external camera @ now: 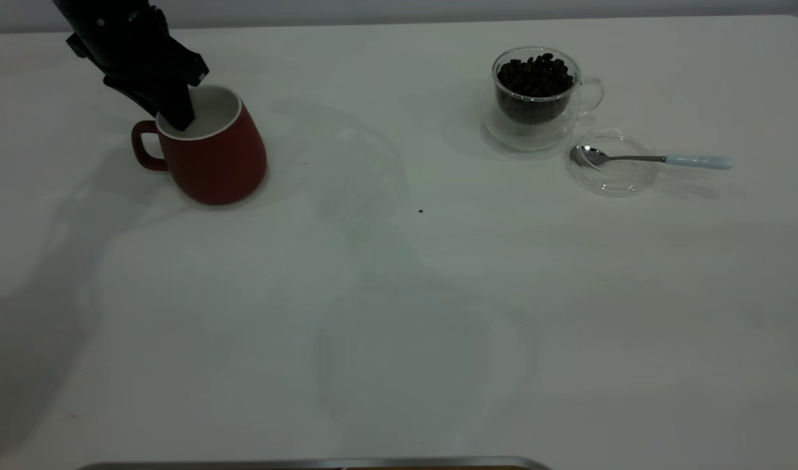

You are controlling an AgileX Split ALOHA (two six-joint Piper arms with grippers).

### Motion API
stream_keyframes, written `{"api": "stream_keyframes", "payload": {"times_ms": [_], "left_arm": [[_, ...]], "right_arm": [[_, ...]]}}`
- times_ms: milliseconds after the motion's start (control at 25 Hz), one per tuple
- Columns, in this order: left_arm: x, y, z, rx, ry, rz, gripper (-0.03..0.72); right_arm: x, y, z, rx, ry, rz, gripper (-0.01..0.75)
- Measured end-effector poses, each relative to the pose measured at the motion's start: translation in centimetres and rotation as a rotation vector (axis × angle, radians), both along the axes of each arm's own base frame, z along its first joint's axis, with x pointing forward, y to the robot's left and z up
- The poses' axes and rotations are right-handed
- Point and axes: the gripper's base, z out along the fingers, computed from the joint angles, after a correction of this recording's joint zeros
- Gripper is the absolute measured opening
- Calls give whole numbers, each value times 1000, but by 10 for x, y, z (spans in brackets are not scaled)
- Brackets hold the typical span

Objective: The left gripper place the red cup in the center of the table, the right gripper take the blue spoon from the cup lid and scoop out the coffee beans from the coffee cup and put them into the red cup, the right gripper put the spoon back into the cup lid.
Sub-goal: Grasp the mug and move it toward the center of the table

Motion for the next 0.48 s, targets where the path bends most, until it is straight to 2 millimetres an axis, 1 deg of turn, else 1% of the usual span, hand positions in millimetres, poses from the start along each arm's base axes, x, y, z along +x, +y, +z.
{"api": "stream_keyframes", "payload": {"times_ms": [80,320,480], "left_arm": [[0,0,0,2,0,-2,129],[0,0,0,6,-3,-5,120],[0,-3,0,7,-4,-14,116]], "right_arm": [[0,0,0,0,0,0,457],[0,0,0,0,0,0,457],[0,0,0,0,0,0,457]]}}
